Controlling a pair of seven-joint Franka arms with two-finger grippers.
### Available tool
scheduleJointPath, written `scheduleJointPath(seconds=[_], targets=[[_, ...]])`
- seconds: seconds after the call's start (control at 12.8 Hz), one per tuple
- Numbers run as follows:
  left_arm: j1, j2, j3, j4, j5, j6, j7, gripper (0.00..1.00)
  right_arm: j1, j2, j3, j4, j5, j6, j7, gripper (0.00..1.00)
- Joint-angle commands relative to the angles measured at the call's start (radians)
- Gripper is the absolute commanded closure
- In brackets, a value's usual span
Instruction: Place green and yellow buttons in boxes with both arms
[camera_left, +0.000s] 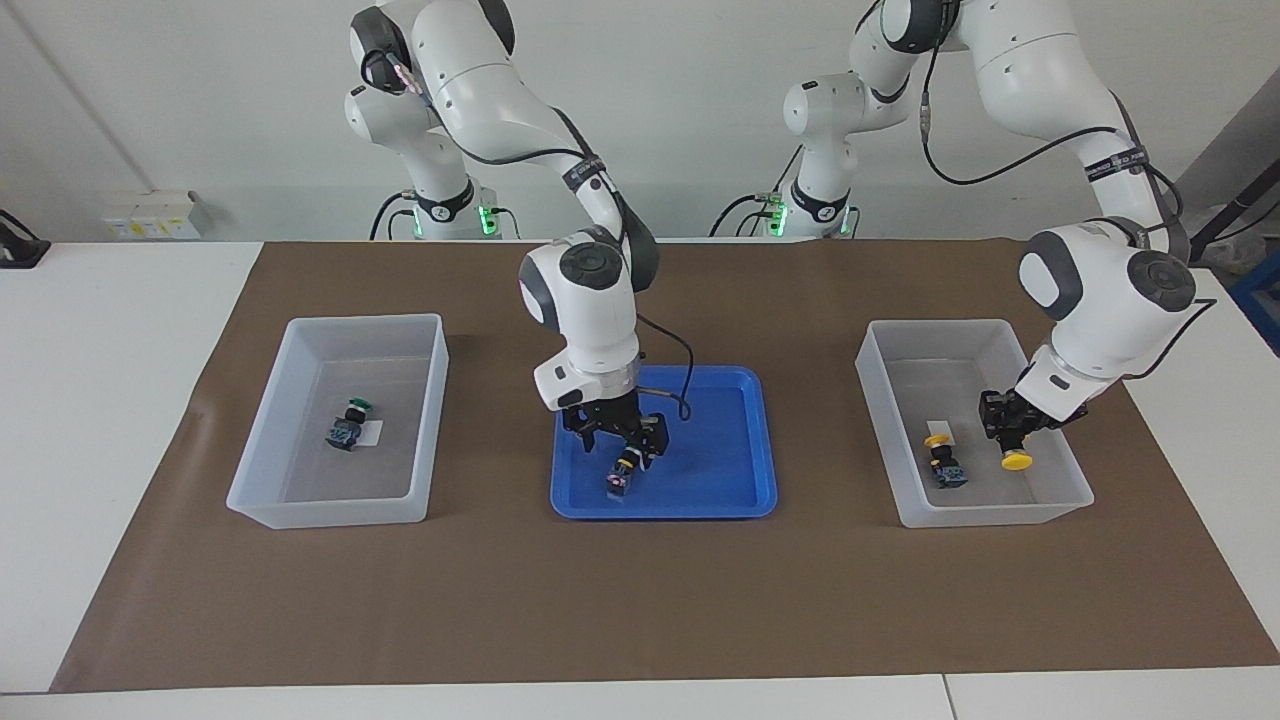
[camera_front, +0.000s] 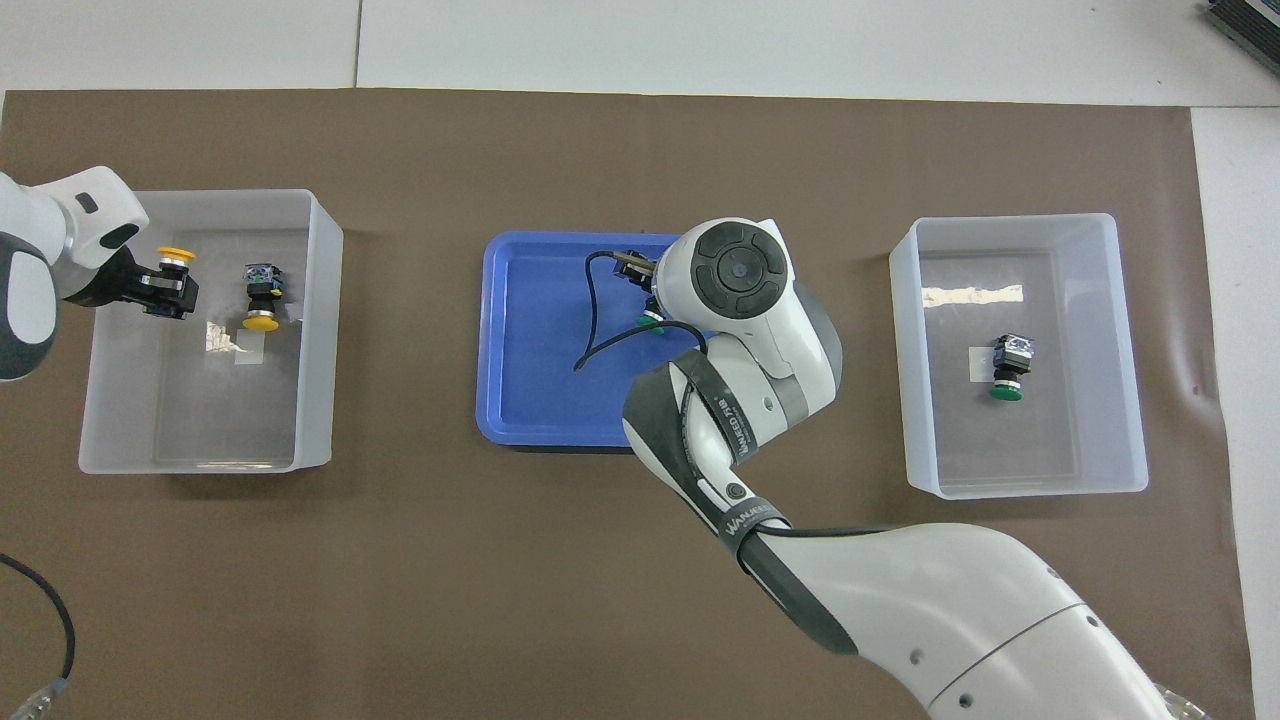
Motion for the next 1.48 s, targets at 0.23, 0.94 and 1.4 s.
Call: scheduleJointPath(seconds=[0.23, 0.94, 1.4], targets=[[0.01, -0.035, -0.005, -0.158, 0.004, 0.17, -0.006, 1.0, -0.004, 0.031, 0.007, 0.001, -0.018, 0.052, -0.052, 0.0], [-0.007, -0.021, -0.005, -0.188, 0.003, 0.241, -0.091, 0.95, 0.002, 0.032, 0.007, -0.027, -0.02, 0.033, -0.122, 1.0], [-0.008, -0.015, -0.005, -0.165, 0.006, 0.22, -0.091, 0.25, -0.044, -0.188, 0.008, -0.031, -0.003, -0.156, -0.202, 1.0]])
